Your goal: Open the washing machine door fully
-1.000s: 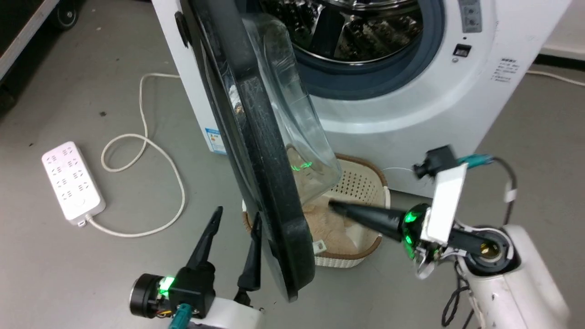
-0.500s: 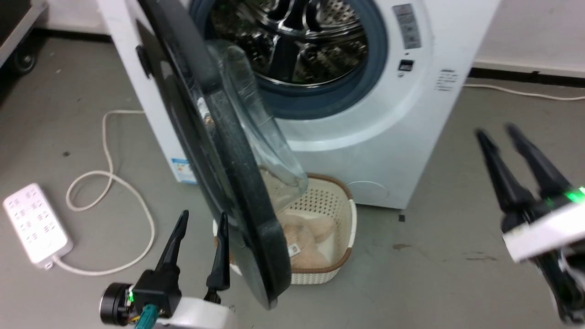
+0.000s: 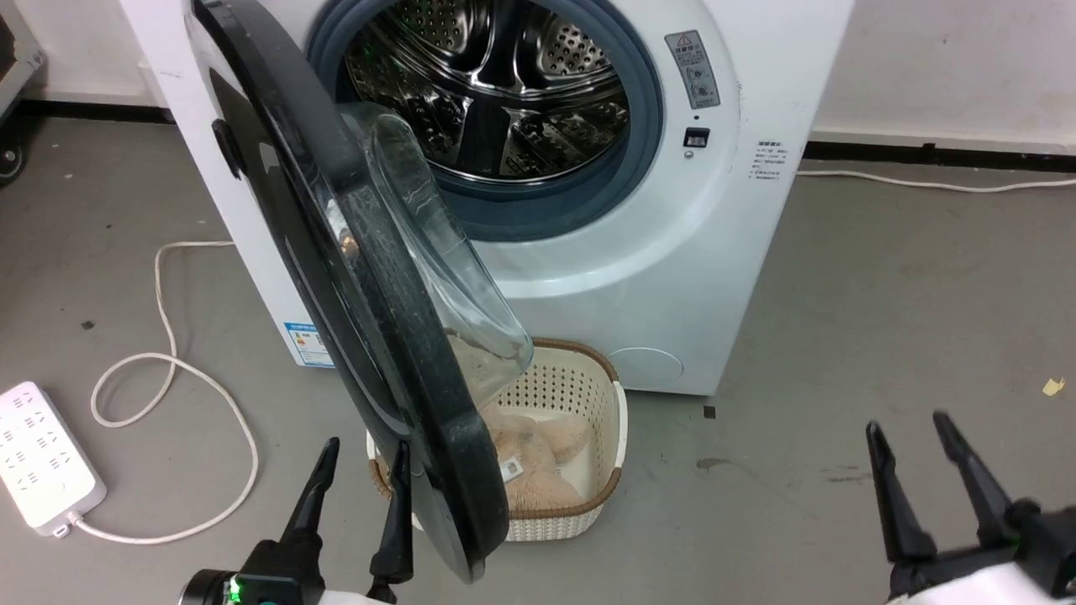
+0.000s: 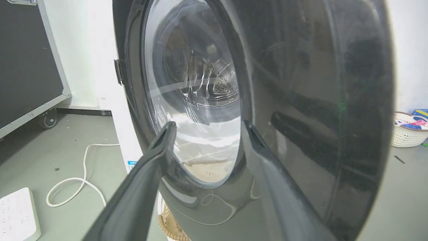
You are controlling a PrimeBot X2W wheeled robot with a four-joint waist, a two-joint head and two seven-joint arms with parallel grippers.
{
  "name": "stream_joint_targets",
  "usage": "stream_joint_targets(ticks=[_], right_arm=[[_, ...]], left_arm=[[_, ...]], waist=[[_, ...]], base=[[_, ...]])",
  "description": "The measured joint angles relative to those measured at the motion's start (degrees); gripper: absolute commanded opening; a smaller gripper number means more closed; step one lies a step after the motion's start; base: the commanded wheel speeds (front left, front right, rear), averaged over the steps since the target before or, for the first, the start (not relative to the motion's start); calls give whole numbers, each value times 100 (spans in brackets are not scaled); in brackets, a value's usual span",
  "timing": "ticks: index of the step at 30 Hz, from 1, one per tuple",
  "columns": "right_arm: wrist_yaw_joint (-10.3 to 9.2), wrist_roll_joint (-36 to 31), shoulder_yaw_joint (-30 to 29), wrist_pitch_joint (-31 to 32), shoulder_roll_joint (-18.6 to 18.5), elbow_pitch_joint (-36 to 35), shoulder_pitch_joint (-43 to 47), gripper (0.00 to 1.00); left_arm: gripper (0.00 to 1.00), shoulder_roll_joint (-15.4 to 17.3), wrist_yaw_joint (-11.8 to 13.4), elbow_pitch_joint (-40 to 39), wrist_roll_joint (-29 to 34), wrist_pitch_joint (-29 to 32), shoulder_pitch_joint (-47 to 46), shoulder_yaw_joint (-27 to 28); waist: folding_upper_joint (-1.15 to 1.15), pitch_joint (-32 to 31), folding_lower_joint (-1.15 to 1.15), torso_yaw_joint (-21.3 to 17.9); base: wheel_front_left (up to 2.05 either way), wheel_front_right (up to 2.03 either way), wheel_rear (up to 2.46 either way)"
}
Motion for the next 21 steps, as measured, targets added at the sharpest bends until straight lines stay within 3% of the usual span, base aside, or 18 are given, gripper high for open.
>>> stream_joint_targets(ticks=[4, 21], right_arm=[[0, -213, -31, -23, 183, 22, 120, 100], [0, -458, 18, -71, 289, 65, 117, 100]], left_arm=[[100, -8, 2, 3, 0, 0, -1, -9], [100, -21, 49, 92, 19, 0, -9, -12]], waist=[[0, 39, 0, 31], [0, -8, 0, 66]], base=[[0, 0, 0], [0, 0, 0]])
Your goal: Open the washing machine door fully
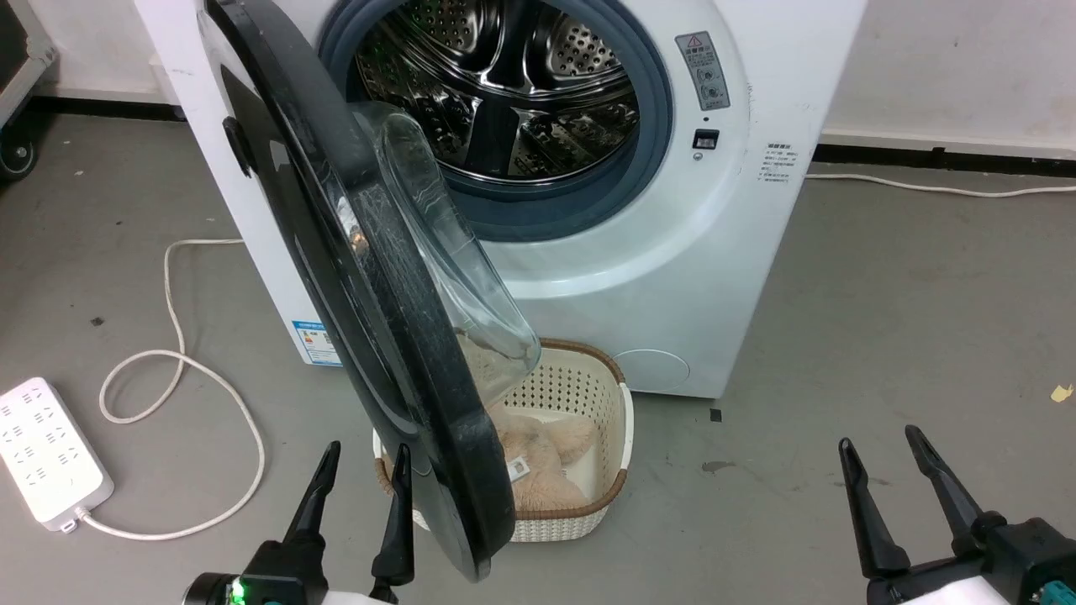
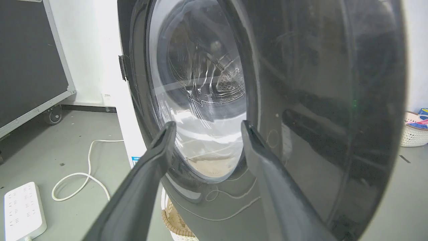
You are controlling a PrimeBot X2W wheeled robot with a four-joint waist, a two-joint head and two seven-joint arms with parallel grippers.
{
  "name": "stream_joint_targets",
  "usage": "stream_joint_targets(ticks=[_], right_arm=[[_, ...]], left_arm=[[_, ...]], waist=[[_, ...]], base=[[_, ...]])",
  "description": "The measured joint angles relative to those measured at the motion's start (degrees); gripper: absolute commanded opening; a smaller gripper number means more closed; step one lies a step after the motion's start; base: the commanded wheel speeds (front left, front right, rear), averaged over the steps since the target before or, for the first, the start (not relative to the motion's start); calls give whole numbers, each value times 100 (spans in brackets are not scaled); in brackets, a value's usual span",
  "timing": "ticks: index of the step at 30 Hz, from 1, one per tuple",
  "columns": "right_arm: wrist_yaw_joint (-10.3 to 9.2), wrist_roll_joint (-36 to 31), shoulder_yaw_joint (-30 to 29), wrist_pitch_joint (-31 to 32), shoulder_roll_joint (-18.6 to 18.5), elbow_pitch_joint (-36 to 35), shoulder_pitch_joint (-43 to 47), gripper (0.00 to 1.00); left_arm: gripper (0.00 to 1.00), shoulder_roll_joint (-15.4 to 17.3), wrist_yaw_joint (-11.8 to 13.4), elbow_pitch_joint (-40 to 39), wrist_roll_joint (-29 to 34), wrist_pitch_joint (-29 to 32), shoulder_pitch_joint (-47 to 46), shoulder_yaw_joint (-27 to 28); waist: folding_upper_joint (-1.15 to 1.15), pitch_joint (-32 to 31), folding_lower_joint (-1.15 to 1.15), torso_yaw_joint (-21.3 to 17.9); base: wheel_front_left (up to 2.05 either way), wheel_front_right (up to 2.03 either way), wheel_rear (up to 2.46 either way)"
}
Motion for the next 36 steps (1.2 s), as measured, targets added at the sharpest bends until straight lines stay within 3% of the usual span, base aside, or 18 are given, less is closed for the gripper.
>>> stream_joint_targets(ticks=[2, 4, 5, 6, 13, 18, 25, 30, 36], right_arm=[[0, -3, 1, 0, 9, -2, 0, 100], [0, -4, 3, 0, 16, -5, -1, 100], [1, -4, 4, 0, 19, -8, -1, 100], [0, -4, 5, 0, 22, -13, -1, 100], [0, -52, 54, 0, 33, -33, 0, 100], [1, -104, 89, -1, 34, -31, 0, 100], [1, -105, 86, -1, 34, -32, 1, 100], [1, -105, 108, -1, 42, -24, 1, 100], [1, -105, 131, -1, 59, -16, 1, 100]], left_arm=[[100, 0, 1, -1, 21, 0, -1, 2], [11, -1, 4, -7, 41, 0, -1, 0], [11, -1, 4, -11, 40, 0, -1, -2], [0, -1, 3, -15, 40, 0, -1, -2], [0, -7, 78, -564, -104, 0, -13, 203], [0, -4, 261, -1362, -164, 0, -125, 482], [0, -5, 311, -2627, -58, -7, -543, 567], [0, -5, 288, -2960, 8, 8, -764, 199], [0, -9, 148, -2915, 94, 431, -831, -821]], waist=[[0, -3, 0, 2], [0, -12, 0, 3], [0, -14, 0, 3], [0, -15, 0, 4], [0, -67, 0, 22], [0, -155, 0, 22], [0, -219, 0, -8], [0, -238, 0, -34], [0, -228, 0, -86]], base=[[0, 0, 0], [0, 0, 0], [0, 0, 0], [0, 0, 0], [0, 0, 0], [0, 0, 0], [0, 0, 0], [0, 0, 0], [0, 0, 0]])
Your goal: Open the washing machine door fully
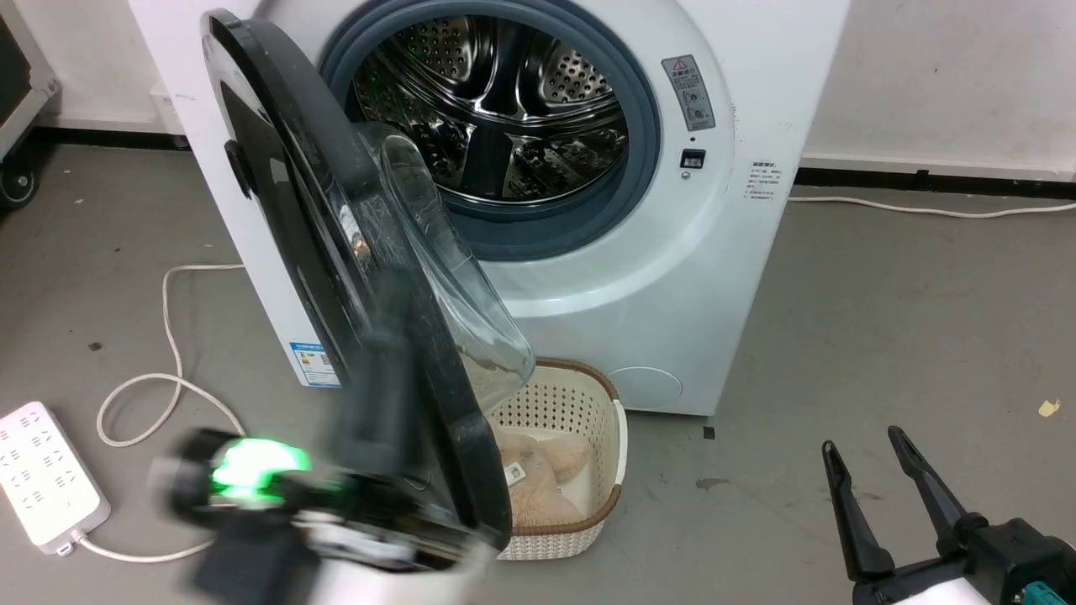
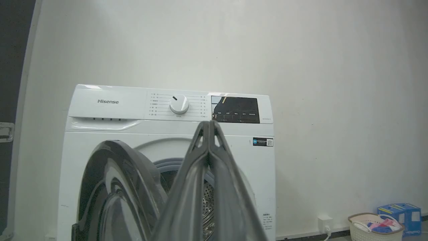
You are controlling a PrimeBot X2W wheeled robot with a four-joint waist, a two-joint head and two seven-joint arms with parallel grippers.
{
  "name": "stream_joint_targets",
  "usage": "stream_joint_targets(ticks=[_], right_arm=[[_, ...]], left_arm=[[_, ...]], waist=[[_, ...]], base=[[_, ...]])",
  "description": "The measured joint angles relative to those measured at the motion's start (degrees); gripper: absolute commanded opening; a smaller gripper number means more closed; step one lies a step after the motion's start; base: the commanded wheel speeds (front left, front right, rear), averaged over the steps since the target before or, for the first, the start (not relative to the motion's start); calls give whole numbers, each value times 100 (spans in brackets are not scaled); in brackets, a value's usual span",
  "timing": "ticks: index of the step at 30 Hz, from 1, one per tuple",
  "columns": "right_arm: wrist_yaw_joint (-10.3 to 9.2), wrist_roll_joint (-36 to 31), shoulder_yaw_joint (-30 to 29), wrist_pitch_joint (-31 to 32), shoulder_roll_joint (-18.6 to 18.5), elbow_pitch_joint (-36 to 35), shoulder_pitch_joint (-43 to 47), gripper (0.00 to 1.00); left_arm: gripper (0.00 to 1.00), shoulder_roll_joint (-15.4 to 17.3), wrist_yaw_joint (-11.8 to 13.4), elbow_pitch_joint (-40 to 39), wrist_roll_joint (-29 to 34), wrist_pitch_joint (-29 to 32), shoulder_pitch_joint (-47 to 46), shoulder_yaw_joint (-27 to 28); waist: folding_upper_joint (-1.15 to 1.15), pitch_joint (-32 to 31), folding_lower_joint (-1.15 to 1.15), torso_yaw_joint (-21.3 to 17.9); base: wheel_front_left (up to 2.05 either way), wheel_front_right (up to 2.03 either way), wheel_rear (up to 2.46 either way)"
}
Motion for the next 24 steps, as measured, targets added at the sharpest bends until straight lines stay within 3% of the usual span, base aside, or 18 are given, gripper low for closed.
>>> stream_joint_targets(ticks=[5, 10, 12, 13, 24], right_arm=[[0, 1, -3, 0, 5, 20, -1, 100], [0, 1, 10, 0, 13, 38, -1, 100], [0, 2, 14, 0, 15, 51, -1, 100], [0, 3, 27, 0, 15, 65, -1, 100], [0, 21, -8, 0, 19, 76, 8, 100]], left_arm=[[0, -7, -96, 714, -51, 178, 81, -856], [0, -5, -70, 1677, -237, 261, 303, -1257], [0, -7, 3, 2028, -338, 307, 341, -1280], [0, -3, 172, 2675, -480, 327, 346, -1118], [0, 31, 227, 3160, -667, 225, 298, -925]], waist=[[0, 41, 0, -15], [0, 80, 0, -21], [0, 95, 0, -21], [0, 137, 0, 10], [0, 125, 0, 420]], base=[[0, 0, 0], [0, 0, 0], [0, 0, 0], [0, 0, 0], [0, 0, 0]])
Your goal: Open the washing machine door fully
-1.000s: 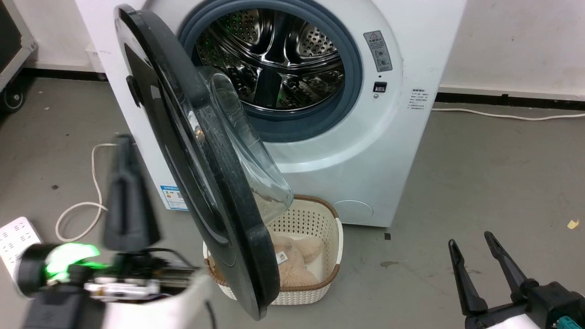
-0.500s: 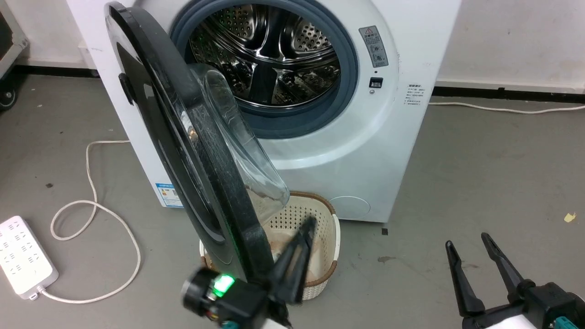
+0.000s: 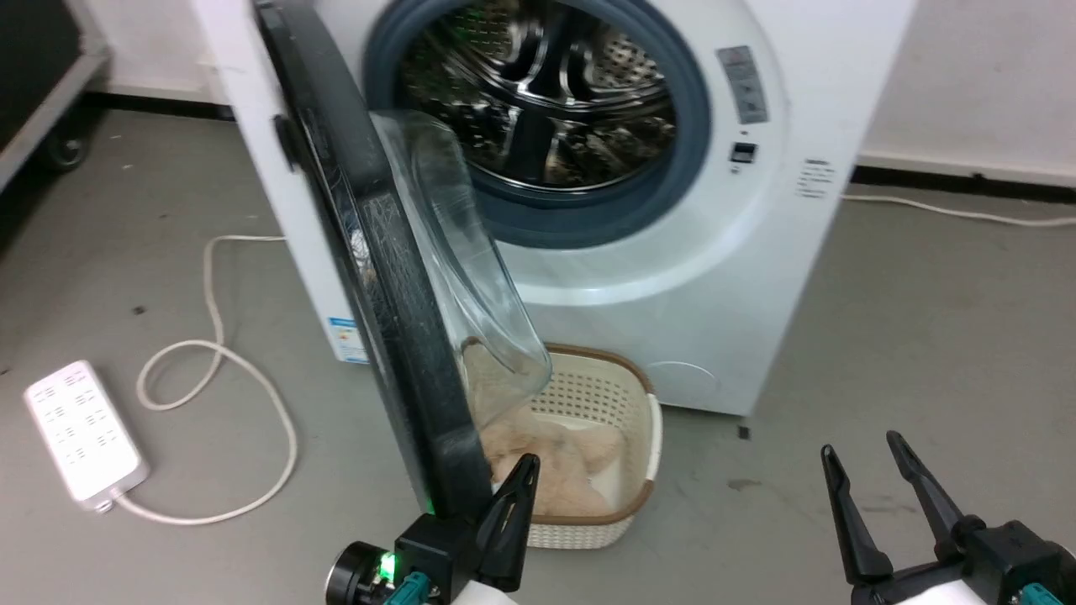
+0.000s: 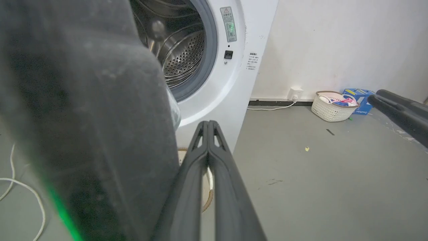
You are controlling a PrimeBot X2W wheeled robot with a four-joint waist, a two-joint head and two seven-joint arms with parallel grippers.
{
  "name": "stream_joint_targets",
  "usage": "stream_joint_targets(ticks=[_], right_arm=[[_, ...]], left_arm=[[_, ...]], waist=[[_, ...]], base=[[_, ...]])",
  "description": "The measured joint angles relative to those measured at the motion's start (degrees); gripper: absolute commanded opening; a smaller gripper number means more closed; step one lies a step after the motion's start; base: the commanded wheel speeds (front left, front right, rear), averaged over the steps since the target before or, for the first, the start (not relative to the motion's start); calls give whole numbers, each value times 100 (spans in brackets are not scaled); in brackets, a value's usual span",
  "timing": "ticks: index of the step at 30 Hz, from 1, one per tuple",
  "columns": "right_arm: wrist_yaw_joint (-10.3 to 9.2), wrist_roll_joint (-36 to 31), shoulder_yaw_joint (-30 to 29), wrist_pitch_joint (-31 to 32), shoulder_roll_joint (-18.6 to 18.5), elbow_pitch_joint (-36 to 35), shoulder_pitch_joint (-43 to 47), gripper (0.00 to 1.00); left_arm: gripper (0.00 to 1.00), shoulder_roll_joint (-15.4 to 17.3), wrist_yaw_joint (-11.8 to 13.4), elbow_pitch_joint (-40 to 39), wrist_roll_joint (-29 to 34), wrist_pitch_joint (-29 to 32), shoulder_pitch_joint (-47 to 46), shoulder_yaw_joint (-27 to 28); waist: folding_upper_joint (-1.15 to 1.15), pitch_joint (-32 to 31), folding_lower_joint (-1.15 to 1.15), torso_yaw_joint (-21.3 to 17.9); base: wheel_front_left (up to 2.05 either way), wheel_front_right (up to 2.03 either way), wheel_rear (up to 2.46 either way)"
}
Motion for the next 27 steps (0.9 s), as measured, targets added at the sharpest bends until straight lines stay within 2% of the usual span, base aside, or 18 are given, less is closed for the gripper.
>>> stream_joint_targets(ticks=[7, 16, 23, 27], right_arm=[[0, 26, -9, 0, 37, 21, 117, 100], [0, 24, 83, 0, 81, 26, 107, 100], [0, 24, 113, 0, 48, -9, -5, 100], [0, 25, 179, 0, -97, -37, -38, 100]], left_arm=[[0, 231, 148, -18, -135, 4, 133, 318], [0, 859, 442, -385, -360, 75, 240, 1205], [0, 1330, 559, -541, -599, 288, 43, 1897], [0, 1573, 590, -466, -871, 364, -210, 2388]], waist=[[0, -85, 0, 550], [0, -37, -1, 1242], [0, 353, 0, 1348], [0, 641, 1, 1338]], base=[[0, 0, 0], [0, 0, 0], [0, 0, 0], [0, 0, 0]])
